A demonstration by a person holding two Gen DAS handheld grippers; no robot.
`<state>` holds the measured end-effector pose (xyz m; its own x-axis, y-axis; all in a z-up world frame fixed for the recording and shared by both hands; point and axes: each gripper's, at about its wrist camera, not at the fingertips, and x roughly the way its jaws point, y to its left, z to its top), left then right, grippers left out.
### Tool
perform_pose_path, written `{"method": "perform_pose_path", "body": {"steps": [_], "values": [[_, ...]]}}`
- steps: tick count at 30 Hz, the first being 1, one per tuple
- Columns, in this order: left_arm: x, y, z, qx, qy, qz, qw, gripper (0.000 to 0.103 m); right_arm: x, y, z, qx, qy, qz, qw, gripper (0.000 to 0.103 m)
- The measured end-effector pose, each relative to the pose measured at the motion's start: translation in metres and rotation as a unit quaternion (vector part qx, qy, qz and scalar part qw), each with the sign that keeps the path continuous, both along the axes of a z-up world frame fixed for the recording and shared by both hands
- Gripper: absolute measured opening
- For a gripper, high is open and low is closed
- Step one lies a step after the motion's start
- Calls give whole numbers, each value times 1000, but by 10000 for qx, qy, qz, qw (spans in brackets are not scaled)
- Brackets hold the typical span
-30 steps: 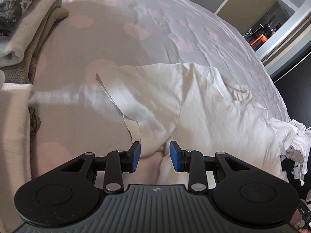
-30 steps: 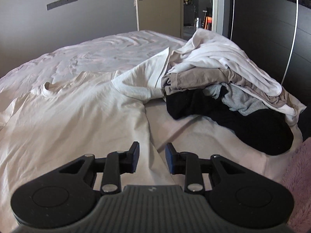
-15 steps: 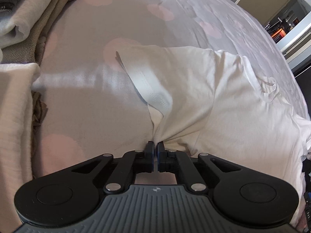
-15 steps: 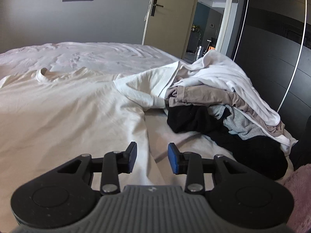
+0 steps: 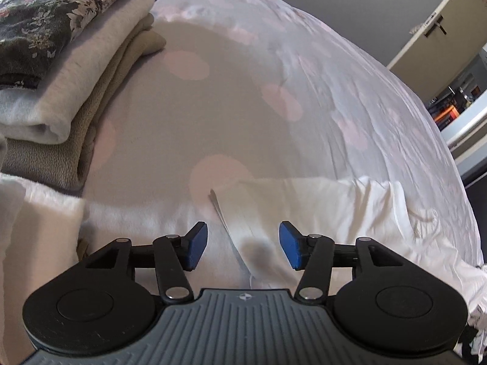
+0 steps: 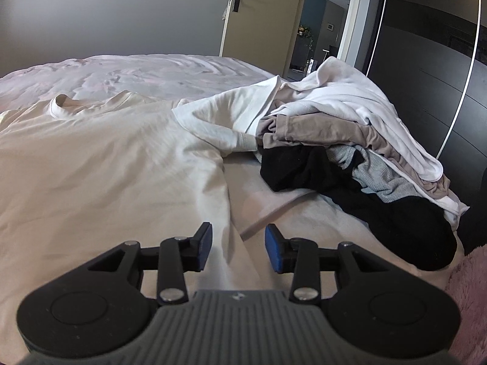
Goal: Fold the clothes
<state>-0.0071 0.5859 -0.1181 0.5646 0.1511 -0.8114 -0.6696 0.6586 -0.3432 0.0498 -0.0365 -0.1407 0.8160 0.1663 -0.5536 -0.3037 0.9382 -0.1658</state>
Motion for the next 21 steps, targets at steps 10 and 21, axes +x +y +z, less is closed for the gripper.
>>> {"method": "perform_pose_path", "body": {"steps": [10,21], "values": [[24,5,-17,399,-19,-92,9992,6,5,3,-6,-108,59,-16,9999,42],[79,-65,74,867,-229,-1562,9836,3,4,3,-4,57,42,59,10000,42]]}}
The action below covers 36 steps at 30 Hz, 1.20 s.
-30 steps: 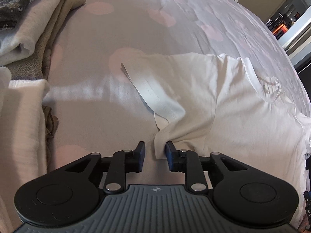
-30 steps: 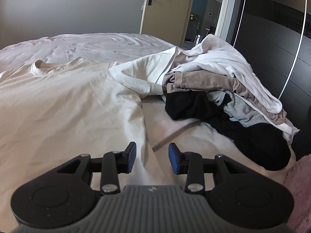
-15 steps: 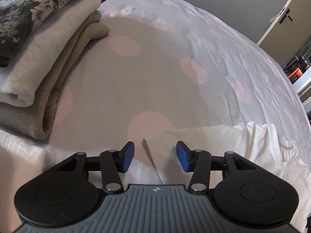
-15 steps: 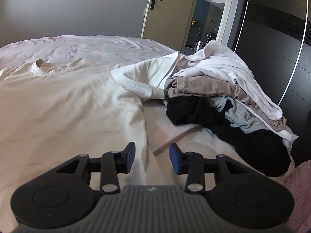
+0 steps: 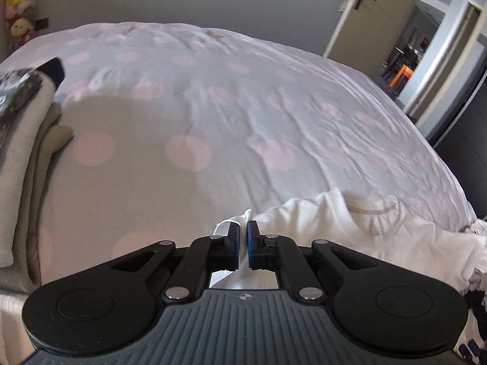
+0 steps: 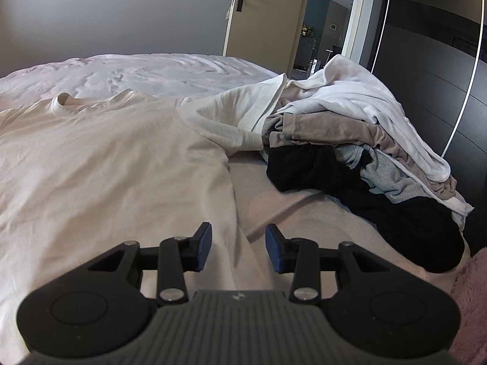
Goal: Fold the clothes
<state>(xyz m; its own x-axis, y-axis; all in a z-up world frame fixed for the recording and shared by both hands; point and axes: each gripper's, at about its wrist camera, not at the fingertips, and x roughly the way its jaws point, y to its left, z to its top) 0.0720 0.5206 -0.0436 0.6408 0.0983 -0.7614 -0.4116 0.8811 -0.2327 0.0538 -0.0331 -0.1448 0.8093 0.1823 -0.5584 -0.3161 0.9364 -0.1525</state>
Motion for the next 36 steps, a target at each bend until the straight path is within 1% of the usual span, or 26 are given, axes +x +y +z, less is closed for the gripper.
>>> {"method": "perform_pose_path", "body": {"steps": [2,4,9,13,14,15,17,19,20,21,23,26,28,30,32,36], "values": [[16,-23,4,71,138,-294,9994,3,0,-2,2,61,-23,5,10000,42],[32,-45,-1,147,262,-540,9981,3,-1,-3,4,116,-46,0,9999,42],[62,-90,-37,-14,685,-988,9927,4,-1,-6,6,212,-84,13,9997,42],[72,-109,-72,-166,1089,-1118,9876,5,-1,-7,7,255,-117,60,9996,42],[73,-111,-78,-199,1169,-1110,9867,10,-1,-7,7,265,-125,72,9995,42],[72,-110,-82,-224,1217,-1063,9866,18,-1,-7,7,276,-133,84,9995,42],[68,-108,-86,-272,1250,-975,9870,22,-1,-8,8,297,-150,108,9994,42],[56,-103,-74,-312,1031,-907,9900,24,-1,-8,8,319,-167,132,9993,43],[49,-101,-66,-297,905,-876,9916,29,-1,-8,9,329,-175,144,9992,42],[42,-98,-56,-230,753,-849,9933,36,-1,-8,8,307,-151,130,9993,42],[27,-90,-39,-32,550,-734,9958,42,1,-6,6,266,-74,100,9996,43],[4,-73,-27,284,486,-509,9971,42,1,-4,4,246,15,148,9996,43],[-11,-61,-31,324,579,-291,9974,42,0,-2,3,241,40,201,9995,43],[-26,-48,-42,204,694,-53,9974,42,-1,-1,2,230,66,242,9994,43],[-37,-37,-56,-15,758,136,9970,42,-1,1,0,206,95,266,9994,43],[-50,-21,-83,-669,735,473,9939,42,-2,4,-3,130,128,302,9994,43]]}}
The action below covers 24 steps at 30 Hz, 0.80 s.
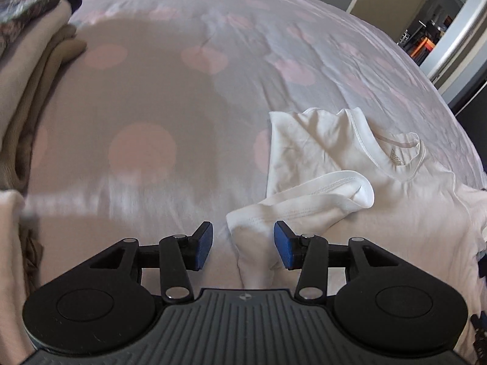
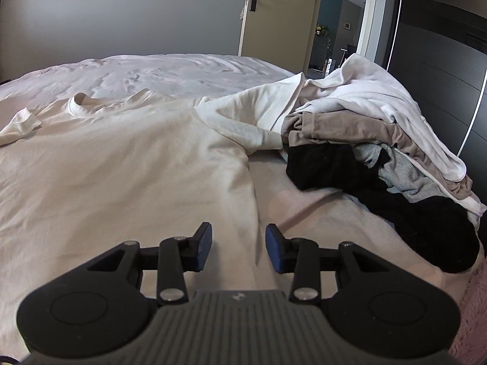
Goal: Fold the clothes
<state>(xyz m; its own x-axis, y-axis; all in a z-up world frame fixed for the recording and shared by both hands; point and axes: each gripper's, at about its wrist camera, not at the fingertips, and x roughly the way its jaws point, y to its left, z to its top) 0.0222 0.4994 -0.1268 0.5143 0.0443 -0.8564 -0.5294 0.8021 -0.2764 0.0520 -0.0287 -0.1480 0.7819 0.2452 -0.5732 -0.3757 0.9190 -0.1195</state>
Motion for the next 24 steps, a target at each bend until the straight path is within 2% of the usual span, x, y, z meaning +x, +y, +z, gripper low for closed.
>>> {"method": "perform_pose_path", "body": {"steps": [2,3,4,5,8,13,15,18,24], "values": [[-1,4,-9,-178,-136,95,9997,42,0,1,-1,-35,0,21,10000,43],[0,6,-11,-228,-226,83,9995,38,-1,2,-2,-53,0,32,10000,43],[-1,7,-12,-278,-308,57,9991,31,-1,3,-2,-72,2,37,10000,43],[-1,7,-11,-292,-389,5,9988,19,0,3,-2,-86,9,37,10000,43],[-4,-2,1,-101,-647,-328,9973,5,1,2,-3,-83,28,24,10000,43],[-11,-26,25,214,-986,-1133,9884,4,0,3,-3,-71,33,59,10000,43],[-9,-41,29,393,-916,-1571,9825,4,0,3,-2,-63,34,69,10000,43],[-5,-59,22,556,-576,-2139,9736,4,-1,3,-1,-41,23,58,10000,43],[2,-89,-10,516,20,-2860,9568,5,0,3,-1,-52,37,46,10000,43]]}}
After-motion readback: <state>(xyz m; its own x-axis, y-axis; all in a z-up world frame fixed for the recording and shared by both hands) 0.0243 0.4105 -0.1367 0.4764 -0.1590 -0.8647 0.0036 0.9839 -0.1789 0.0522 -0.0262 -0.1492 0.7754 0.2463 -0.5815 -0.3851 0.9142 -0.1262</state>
